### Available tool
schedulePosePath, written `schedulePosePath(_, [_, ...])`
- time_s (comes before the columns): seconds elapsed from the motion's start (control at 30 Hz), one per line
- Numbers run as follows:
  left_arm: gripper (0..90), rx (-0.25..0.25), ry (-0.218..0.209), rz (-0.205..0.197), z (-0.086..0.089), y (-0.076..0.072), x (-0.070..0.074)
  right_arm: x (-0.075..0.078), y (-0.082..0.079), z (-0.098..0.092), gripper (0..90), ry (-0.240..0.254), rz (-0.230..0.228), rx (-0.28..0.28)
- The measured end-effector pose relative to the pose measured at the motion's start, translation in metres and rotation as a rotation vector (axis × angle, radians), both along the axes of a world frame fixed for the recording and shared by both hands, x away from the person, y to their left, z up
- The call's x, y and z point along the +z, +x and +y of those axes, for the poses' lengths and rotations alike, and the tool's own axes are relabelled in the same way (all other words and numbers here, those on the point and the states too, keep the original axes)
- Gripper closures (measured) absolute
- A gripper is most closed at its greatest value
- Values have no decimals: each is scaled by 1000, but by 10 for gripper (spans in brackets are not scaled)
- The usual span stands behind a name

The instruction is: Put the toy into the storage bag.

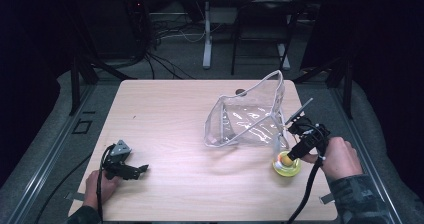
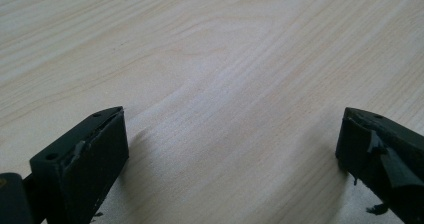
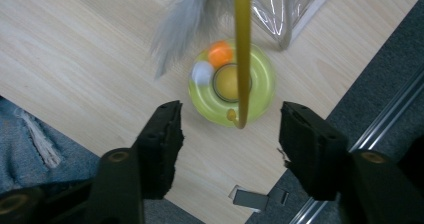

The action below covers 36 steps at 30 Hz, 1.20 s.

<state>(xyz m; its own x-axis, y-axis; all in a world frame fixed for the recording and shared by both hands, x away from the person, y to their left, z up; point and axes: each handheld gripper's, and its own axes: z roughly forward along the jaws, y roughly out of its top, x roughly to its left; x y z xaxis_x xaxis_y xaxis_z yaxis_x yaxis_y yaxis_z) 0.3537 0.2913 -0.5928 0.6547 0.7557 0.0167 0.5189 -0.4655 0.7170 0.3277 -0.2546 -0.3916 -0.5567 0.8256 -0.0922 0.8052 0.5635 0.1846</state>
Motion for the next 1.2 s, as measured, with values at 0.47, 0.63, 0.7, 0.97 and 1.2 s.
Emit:
schedulePosePath(0.47, [4, 0, 0, 0, 0, 0, 0, 2, 7, 5, 763, -38, -9, 7])
schedulePosePath(0.63, [4, 0, 0, 0, 0, 0, 0, 0, 10, 2, 828, -35, 15, 10])
schedulePosePath(0.7, [4, 0, 0, 0, 0, 0, 0, -3, 11, -1, 830, -15, 6, -10])
schedulePosePath(0.97, [4, 0, 0, 0, 0, 0, 0, -4, 13, -4, 872, -23, 29, -8])
schedulePosePath(1.2, [4, 0, 0, 0, 0, 0, 0, -3, 13, -5, 873, 3, 40, -2])
